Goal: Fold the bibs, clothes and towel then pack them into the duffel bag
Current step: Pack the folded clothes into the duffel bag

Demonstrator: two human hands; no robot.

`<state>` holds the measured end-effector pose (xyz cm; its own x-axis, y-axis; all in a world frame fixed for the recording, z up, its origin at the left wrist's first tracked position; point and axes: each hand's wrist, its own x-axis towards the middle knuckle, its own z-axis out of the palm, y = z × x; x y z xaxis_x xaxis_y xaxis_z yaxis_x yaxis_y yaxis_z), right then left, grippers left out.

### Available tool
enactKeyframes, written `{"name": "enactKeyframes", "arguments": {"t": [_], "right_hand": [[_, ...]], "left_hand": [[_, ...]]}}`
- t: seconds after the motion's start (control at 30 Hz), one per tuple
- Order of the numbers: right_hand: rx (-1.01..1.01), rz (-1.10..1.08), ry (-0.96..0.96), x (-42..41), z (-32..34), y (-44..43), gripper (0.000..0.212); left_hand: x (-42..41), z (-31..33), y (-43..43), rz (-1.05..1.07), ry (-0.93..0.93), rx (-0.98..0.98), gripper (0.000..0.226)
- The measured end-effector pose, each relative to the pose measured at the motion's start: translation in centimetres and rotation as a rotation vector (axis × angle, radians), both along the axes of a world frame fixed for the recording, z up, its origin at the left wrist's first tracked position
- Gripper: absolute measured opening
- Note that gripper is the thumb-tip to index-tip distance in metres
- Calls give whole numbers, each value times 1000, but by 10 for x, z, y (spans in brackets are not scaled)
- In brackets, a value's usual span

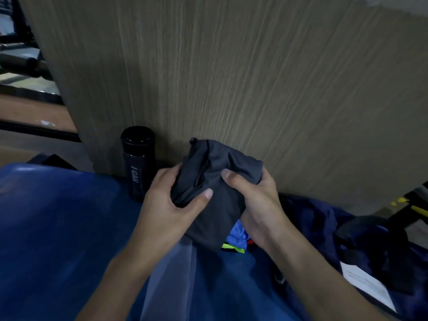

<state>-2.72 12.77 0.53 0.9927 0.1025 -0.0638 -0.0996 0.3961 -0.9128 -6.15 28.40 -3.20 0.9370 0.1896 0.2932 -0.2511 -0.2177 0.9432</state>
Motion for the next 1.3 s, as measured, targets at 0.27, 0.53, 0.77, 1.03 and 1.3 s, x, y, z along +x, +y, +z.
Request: {"name": "enactKeyframes", "arguments": {"t": [0.27,0.53,0.77,1.03,1.3], "right_hand": [[97,-64,-18,-53,-10,-89,52],[-426,1,-175,-95,-26,-213,89],[-752,22,-260,-132,-37,-259,106],[-617,-240,-375,-164,-48,-309,30],[-462,-302,-363,-181,-45,-343,33]], "left_hand": [[-18,15,-68,-251,-1,15,19],[-12,24,-130,-554,-18,646,30],[-25,55,-220,-811,-303,1204,25],[-23,44,-271,-805,-149,1210,105],[-32,64,-294,-926,82,695,32]]}}
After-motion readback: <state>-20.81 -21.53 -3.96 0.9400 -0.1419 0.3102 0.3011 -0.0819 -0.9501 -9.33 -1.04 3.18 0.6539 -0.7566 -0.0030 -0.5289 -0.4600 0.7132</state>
